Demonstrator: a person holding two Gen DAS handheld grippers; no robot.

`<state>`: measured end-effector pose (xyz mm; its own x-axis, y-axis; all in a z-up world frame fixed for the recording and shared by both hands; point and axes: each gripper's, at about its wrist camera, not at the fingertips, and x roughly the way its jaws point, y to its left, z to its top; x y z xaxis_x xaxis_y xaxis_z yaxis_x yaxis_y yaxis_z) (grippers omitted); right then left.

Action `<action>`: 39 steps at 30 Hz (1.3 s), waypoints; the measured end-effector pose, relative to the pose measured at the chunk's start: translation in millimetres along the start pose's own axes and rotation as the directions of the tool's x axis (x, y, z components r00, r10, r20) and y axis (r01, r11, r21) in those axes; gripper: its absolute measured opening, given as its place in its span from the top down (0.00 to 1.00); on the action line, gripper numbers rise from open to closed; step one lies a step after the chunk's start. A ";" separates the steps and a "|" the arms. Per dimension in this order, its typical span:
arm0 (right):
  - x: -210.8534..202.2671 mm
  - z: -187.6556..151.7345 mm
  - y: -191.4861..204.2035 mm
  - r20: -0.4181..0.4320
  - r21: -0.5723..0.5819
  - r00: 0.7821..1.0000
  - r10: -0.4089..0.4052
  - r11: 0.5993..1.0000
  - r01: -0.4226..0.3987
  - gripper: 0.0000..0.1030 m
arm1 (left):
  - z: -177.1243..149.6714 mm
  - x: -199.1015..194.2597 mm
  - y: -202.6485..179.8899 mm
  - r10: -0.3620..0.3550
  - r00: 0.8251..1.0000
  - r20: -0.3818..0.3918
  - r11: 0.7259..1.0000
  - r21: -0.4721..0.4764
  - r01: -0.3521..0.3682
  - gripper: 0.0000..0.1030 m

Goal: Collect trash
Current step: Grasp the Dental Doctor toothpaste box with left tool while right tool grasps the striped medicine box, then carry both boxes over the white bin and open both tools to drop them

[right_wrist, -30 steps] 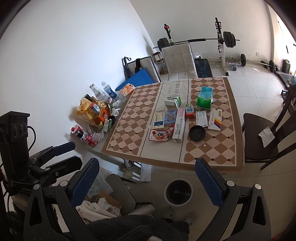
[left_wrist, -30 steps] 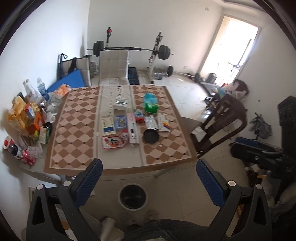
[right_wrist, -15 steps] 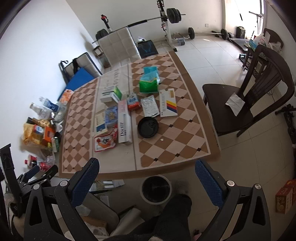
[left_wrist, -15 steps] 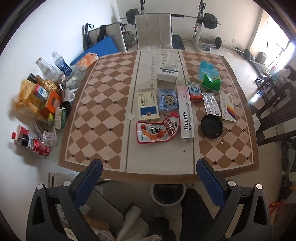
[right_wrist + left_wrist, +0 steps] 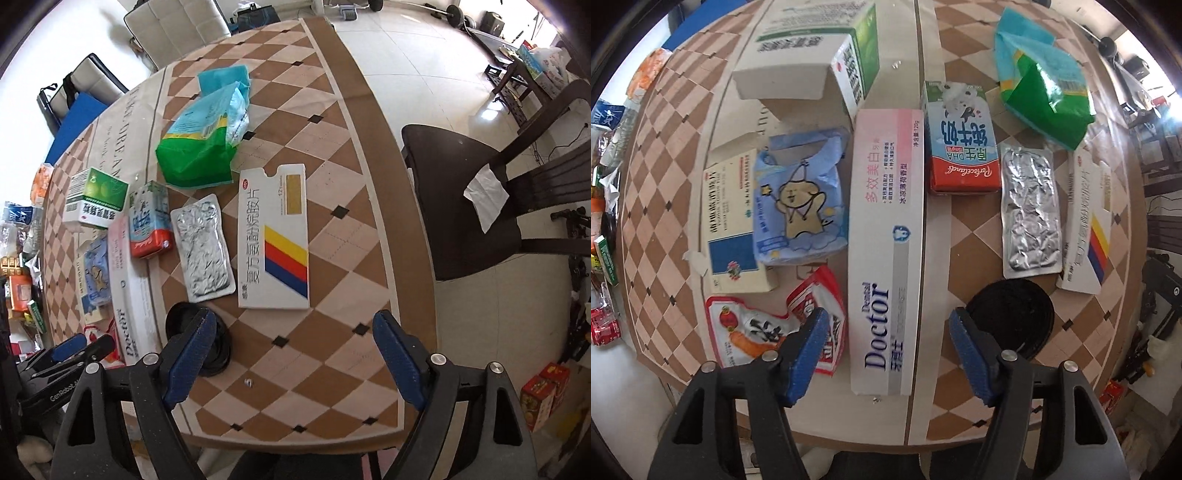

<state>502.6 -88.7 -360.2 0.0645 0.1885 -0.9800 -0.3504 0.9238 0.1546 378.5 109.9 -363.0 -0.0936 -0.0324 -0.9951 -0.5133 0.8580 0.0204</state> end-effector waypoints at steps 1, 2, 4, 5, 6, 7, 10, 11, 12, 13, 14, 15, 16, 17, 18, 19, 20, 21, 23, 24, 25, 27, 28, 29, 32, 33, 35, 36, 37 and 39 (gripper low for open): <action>10.8 10.0 2.2 -0.018 -0.003 1.000 -0.002 1.000 0.002 0.14 | 3.1 5.8 -1.7 0.001 1.000 -0.021 1.000 -0.001 -0.001 0.68; 19.7 17.4 4.4 -0.033 -0.007 0.999 -0.004 1.000 0.003 0.14 | 4.3 6.7 -2.6 0.023 0.999 -0.026 1.000 -0.005 -0.024 0.68; 39.6 31.1 12.1 -0.062 -0.026 0.998 -0.022 0.999 0.020 0.14 | 6.4 0.5 -6.2 0.010 1.000 -0.014 1.000 0.006 -0.010 0.68; 48.3 35.9 16.1 -0.073 -0.031 0.997 -0.032 0.999 0.030 0.14 | 7.2 -1.0 -6.1 0.011 1.000 -0.017 1.000 0.002 -0.011 0.68; 56.8 40.3 20.2 -0.083 -0.034 0.996 -0.034 0.999 0.032 0.14 | 7.9 -2.5 -5.3 0.013 1.000 -0.020 1.000 -0.004 -0.013 0.67; 64.8 44.2 24.5 -0.092 -0.036 0.995 -0.039 0.999 0.036 0.14 | 8.6 -4.9 -4.1 0.014 1.000 -0.018 1.000 -0.013 -0.015 0.65; 89.6 51.4 40.9 -0.121 -0.066 0.989 -0.079 0.995 0.071 0.14 | 10.8 -9.1 -2.0 0.032 0.999 -0.020 0.999 -0.007 -0.032 0.65; 97.3 52.6 45.6 -0.132 -0.078 0.987 -0.091 0.994 0.081 0.14 | 10.7 -11.1 -2.5 0.043 0.999 -0.020 0.999 0.002 -0.043 0.64; 104.2 53.0 49.3 -0.143 -0.093 0.984 -0.110 0.991 0.097 0.14 | 9.9 -12.9 -2.9 0.062 0.998 -0.024 0.998 0.014 -0.062 0.64; 109.1 52.6 51.9 -0.150 -0.110 0.980 -0.128 0.988 0.112 0.14 | 9.7 -14.3 -3.5 0.076 0.997 -0.032 0.997 0.021 -0.075 0.64; 108.7 51.9 54.8 -0.131 -0.131 0.982 -0.137 0.984 0.120 0.17 | 8.1 -15.8 -2.4 0.079 0.996 -0.039 0.997 0.024 -0.078 0.64; 106.8 51.1 56.5 -0.105 -0.156 0.981 -0.165 0.977 0.147 0.22 | 6.2 -17.4 -1.5 0.083 0.996 -0.033 0.996 0.027 -0.082 0.62; 105.6 50.1 55.8 -0.090 -0.175 0.979 -0.181 0.971 0.163 0.27 | 4.8 -18.8 -0.4 0.092 0.995 -0.028 0.995 0.033 -0.091 0.57; 105.6 48.1 51.9 -0.087 -0.182 0.978 -0.191 0.968 0.173 0.27 | 2.6 -17.1 -0.5 0.105 0.994 -0.029 0.994 0.036 -0.104 0.55; 106.6 46.6 46.0 -0.098 -0.180 0.977 -0.189 0.969 0.169 0.27 | 2.3 -17.4 0.5 0.123 0.992 -0.027 0.992 0.039 -0.122 0.52; 107.2 45.4 39.3 -0.111 -0.172 0.977 -0.181 0.972 0.161 0.27 | 1.8 -16.6 1.0 0.146 0.989 -0.027 0.988 0.045 -0.144 0.52; 108.1 44.2 33.7 -0.123 -0.163 0.977 -0.175 0.974 0.154 0.27 | 0.4 -13.6 -0.5 0.167 0.986 -0.025 0.985 0.055 -0.165 0.52; 108.4 44.1 30.1 -0.134 -0.159 0.976 -0.173 0.976 0.151 0.27 | 0.4 -13.8 0.3 0.179 0.983 -0.024 0.982 0.059 -0.178 0.51; 112.1 44.2 31.5 -0.133 -0.164 0.975 -0.176 0.974 0.154 0.27 | 0.2 -17.1 4.7 0.164 0.986 -0.019 0.986 0.037 -0.163 0.51; 114.4 44.7 33.4 -0.134 -0.162 0.975 -0.180 0.974 0.157 0.27 | 0.2 -19.5 7.7 0.148 0.989 -0.016 0.989 0.031 -0.147 0.52; 117.0 45.0 35.2 -0.136 -0.158 0.974 -0.181 0.974 0.159 0.27 | 0.7 -23.2 11.8 0.129 0.992 -0.014 0.991 0.024 -0.129 0.52; 121.6 45.7 39.4 -0.139 -0.157 0.975 -0.174 0.976 0.152 0.26 | 1.6 -29.4 22.8 0.101 0.995 -0.011 0.995 0.006 -0.101 0.52; 120.1 46.0 37.8 -0.137 -0.158 0.976 -0.171 0.976 0.149 0.27 | -1.3 -25.3 28.9 0.106 0.994 -0.011 0.994 0.003 -0.106 0.47; 108.9 44.0 28.6 -0.136 -0.164 0.976 -0.171 0.975 0.148 0.27 | 1.1 -18.0 38.3 0.099 0.995 -0.009 0.995 -0.005 -0.100 0.46; 108.7 43.8 31.8 -0.134 -0.170 0.976 -0.173 0.974 0.149 0.26 | 3.3 -7.0 51.2 0.067 0.997 -0.037 0.997 -0.030 -0.069 0.49; 109.0 43.8 32.4 -0.137 -0.170 0.975 -0.174 0.974 0.150 0.26 | 3.5 -5.8 53.9 0.065 0.997 -0.043 0.997 -0.038 -0.067 0.51; 111.5 46.5 29.8 -0.143 -0.176 0.974 -0.175 0.973 0.149 0.26 | 5.9 -7.1 54.7 0.054 0.998 -0.035 0.997 -0.055 -0.056 0.53; 111.2 47.4 30.7 -0.143 -0.179 0.974 -0.175 0.973 0.148 0.26 | 7.0 -8.4 50.7 0.053 0.998 -0.030 0.997 -0.057 -0.054 0.54; 110.9 47.3 30.8 -0.141 -0.183 0.975 -0.175 0.972 0.148 0.26 | 4.4 -7.9 50.8 0.052 0.998 -0.022 0.997 -0.052 -0.053 0.54; 109.5 45.8 30.8 -0.136 -0.188 0.976 -0.169 0.972 0.143 0.27 | -1.0 -17.4 45.0 0.061 0.998 0.000 0.997 -0.047 -0.061 0.54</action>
<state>541.7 -24.3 -456.9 -0.0045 -0.0178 -0.9998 -0.5065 0.8621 -0.0130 356.2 148.6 -344.6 -0.1249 0.0196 -0.9920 -0.5465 0.8331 0.0853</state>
